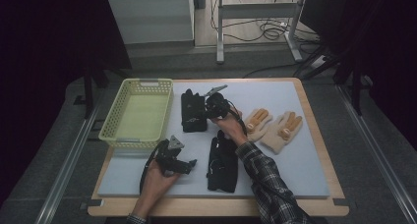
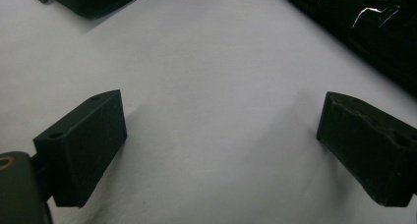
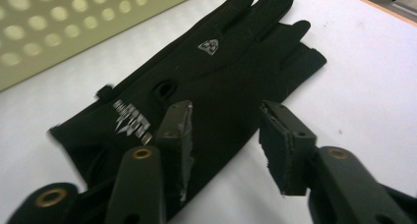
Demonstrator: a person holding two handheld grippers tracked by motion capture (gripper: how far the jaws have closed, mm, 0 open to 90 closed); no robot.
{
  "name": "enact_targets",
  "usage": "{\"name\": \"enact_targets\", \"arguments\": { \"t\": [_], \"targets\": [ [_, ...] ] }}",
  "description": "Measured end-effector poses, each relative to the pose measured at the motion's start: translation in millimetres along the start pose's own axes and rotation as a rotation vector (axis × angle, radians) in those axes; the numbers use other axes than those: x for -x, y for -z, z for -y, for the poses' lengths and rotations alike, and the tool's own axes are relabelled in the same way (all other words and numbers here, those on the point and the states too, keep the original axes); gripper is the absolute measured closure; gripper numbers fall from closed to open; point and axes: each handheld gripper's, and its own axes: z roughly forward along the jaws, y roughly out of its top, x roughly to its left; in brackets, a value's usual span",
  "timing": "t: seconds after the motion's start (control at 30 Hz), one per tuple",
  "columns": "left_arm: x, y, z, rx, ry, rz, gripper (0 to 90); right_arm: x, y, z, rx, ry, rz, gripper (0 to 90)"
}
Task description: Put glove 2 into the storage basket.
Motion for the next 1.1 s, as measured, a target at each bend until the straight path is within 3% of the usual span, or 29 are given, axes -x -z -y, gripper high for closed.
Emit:
{"name": "enact_targets", "arguments": {
  "t": [0.1, 0.13, 0.3, 0.37, 0.5, 0.63, 0.73, 0.93, 0.97, 1.1],
  "targets": [
    [0.0, -0.1, 0.0, 0.000, 0.001, 0.000, 5.1, 1.9, -9.3, -3.8, -0.003, 0.005, 0.006, 49.1],
    [0.0, -0.1, 0.0, 0.000, 0.001, 0.000, 5.1, 2.8, -16.3, -5.5, -0.006, 0.002, -0.012, 47.6],
    [0.0, -0.1, 0.0, 0.000, 0.001, 0.000, 5.1, 4.1, -29.6, -3.8, -0.046, -0.003, -0.001, 48.4],
    [0.0, -0.1, 0.0, 0.000, 0.001, 0.000, 5.1, 4.6, -29.5, -3.0, -0.045, 0.002, -0.003, 51.4],
    [0.0, -0.1, 0.0, 0.000, 0.001, 0.000, 5.1, 2.6, -27.9, -1.4, -0.045, 0.005, 0.063, 75.5],
    [0.0, -0.1, 0.0, 0.000, 0.001, 0.000, 5.1, 0.3, -26.2, -0.2, -0.044, 0.013, 0.086, 84.5],
    [0.0, -0.2, 0.0, 0.000, 0.001, 0.000, 5.1, -3.3, -25.3, -1.0, -0.051, 0.013, 0.106, 86.5],
    [0.0, -0.2, -0.1, -0.001, 0.001, 0.000, 5.1, 1.4, -18.0, -2.6, -0.026, -0.038, 0.076, 88.7],
    [0.0, -0.2, -0.1, 0.000, 0.001, 0.000, 5.1, 1.6, -13.0, -2.5, -0.016, -0.065, 0.063, 88.7],
    [0.0, -0.2, 0.0, 0.000, 0.002, 0.000, 5.1, 1.5, -3.5, -3.8, 0.011, -0.086, 0.040, 88.7]
  ]
}}
